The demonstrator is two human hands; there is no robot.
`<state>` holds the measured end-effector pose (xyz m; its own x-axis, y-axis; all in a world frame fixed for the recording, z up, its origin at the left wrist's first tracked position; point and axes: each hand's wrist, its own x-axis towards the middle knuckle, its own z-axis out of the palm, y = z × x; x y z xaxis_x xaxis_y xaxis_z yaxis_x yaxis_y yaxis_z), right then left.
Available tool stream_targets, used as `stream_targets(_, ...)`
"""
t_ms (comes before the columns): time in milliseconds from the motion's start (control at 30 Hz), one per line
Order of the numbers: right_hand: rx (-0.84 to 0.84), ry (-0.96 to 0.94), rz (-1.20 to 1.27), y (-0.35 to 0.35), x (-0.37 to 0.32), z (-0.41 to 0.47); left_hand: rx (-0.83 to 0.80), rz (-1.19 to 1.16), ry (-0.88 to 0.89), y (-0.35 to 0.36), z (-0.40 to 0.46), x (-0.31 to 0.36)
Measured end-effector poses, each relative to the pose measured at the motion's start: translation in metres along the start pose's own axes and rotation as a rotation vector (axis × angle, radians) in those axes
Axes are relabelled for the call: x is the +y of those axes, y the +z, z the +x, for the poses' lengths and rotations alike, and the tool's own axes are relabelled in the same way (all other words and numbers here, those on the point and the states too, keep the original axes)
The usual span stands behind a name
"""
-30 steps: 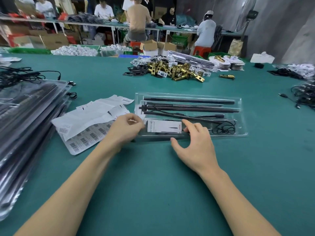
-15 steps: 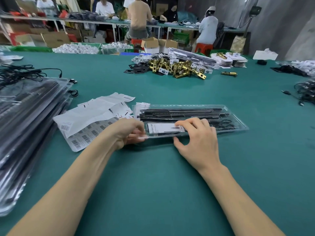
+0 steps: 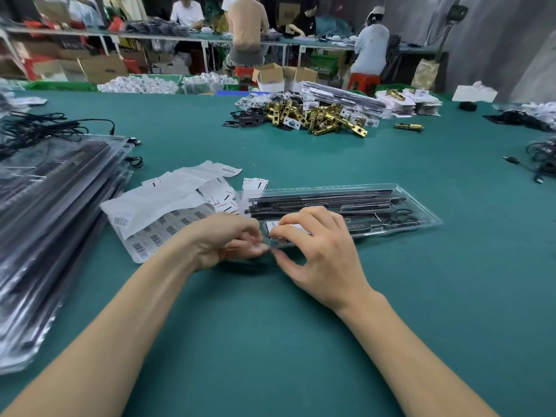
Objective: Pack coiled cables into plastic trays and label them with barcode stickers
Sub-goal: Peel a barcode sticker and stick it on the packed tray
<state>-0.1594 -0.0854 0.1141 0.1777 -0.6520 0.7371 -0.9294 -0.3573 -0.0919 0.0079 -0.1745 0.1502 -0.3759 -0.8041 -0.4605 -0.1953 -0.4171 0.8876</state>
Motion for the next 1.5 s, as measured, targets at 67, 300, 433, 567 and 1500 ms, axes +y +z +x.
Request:
stream_targets(67,-0.003,-0.001,0.005,0.001,-0.002,0.002,-0.032,-0.012,-0.001,-0.004,-0.001,0.000)
stream_targets(300,-0.071,0.042,-0.049,0.010,-0.013,0.015,-0.051,0.015,0.007,-0.009,0.001,0.000)
stream_targets(433,-0.036,0.053,-0.115,0.019,-0.023,0.018,-0.040,0.013,0.023,-0.012,0.004,-0.001)
stream_targets(567,-0.059,0.064,-0.147,0.024,-0.026,0.018,-0.014,0.056,0.042,-0.011,0.006,-0.002)
stream_targets(1500,0.055,0.018,0.075,0.035,-0.023,0.029,0.023,-0.030,0.089,-0.022,0.003,0.002)
